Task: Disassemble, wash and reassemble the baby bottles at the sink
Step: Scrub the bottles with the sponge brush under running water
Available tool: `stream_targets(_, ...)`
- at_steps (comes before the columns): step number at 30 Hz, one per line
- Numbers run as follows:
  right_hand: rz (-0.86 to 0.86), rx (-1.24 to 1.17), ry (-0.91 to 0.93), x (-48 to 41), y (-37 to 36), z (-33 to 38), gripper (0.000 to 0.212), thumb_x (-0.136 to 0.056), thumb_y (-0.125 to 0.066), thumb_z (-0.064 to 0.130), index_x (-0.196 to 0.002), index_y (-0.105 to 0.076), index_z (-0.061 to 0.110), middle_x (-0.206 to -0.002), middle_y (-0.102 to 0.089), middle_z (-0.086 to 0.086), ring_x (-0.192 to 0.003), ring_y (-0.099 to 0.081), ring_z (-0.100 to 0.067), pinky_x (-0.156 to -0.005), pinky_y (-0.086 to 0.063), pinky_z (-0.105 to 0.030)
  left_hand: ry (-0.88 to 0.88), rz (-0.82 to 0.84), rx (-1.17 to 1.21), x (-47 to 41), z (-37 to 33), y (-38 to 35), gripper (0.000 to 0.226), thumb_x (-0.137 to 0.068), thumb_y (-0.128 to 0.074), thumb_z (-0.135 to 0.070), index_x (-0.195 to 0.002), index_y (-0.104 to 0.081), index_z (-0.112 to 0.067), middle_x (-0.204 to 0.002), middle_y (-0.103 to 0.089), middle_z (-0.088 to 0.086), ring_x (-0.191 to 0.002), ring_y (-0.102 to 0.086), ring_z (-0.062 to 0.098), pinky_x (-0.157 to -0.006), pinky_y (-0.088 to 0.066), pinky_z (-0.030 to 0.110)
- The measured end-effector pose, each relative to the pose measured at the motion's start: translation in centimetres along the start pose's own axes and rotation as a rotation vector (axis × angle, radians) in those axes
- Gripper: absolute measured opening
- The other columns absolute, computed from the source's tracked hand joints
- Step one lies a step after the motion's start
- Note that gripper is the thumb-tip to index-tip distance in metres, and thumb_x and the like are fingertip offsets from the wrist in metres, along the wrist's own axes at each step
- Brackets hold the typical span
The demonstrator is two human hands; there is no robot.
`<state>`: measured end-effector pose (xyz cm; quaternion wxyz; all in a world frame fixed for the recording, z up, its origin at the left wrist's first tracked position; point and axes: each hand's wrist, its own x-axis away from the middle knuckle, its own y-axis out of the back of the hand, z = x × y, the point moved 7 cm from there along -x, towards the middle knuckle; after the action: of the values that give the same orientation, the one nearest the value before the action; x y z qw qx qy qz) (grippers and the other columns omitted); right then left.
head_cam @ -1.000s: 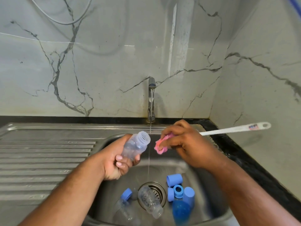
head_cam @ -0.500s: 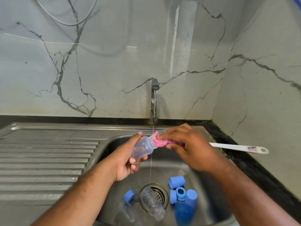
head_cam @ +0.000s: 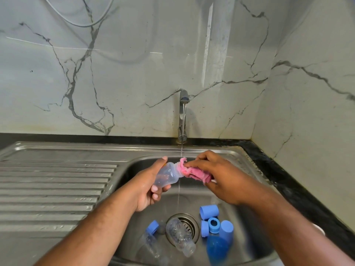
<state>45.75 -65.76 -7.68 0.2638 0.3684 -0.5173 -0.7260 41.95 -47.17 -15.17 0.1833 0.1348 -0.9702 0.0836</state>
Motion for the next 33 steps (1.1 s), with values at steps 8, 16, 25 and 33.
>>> stream_targets(8,-0.038,-0.110,-0.065,-0.1,0.2,-0.6,0.030,-0.097,-0.064,0.027,-0.126,-0.059,0.036,-0.106,-0.070,0.014,-0.089,-0.062,-0.004,-0.079,-0.054,-0.032,0.073,-0.003,-0.132,0.0,0.5,0.3,0.057,-0.089,-0.060,-0.067,-0.112,-0.064,-0.016,-0.065,-0.063,0.010,-0.034,-0.028,0.004,-0.035,-0.025,0.013)
stream_targets(16,0.007,-0.041,-0.101,-0.4,-0.1,-1.0,0.029,-0.094,-0.068,0.039,-0.122,-0.061,0.034,-0.103,-0.069,0.008,-0.085,-0.060,-0.012,-0.077,-0.053,-0.037,-0.015,0.005,-0.101,0.3,0.6,-1.0,0.053,-0.090,-0.060,-0.065,-0.110,-0.067,-0.017,-0.064,-0.064,0.011,-0.035,-0.029,0.006,-0.036,-0.026,0.014)
stream_targets(25,0.126,-0.164,-0.146,0.1,-0.6,-0.1,0.041,-0.096,-0.069,0.023,-0.125,-0.044,0.037,-0.087,-0.064,0.017,-0.077,-0.061,0.006,-0.067,-0.042,-0.019,-0.246,-0.011,-0.239,0.7,-0.9,-1.8,0.050,-0.089,-0.063,-0.064,-0.098,-0.071,-0.015,-0.069,-0.065,0.011,-0.038,-0.032,0.010,-0.040,-0.031,0.020)
stream_targets(33,0.049,-0.213,-0.161,0.0,-0.8,0.9,0.064,-0.087,-0.079,0.023,-0.138,-0.043,0.038,-0.114,-0.066,0.011,-0.096,-0.062,-0.002,-0.085,-0.046,-0.020,-0.303,0.037,-0.207,0.5,-2.2,-0.5,0.050,-0.090,-0.061,-0.063,-0.105,-0.075,-0.017,-0.076,-0.066,0.015,-0.039,-0.035,0.009,-0.040,-0.035,0.021)
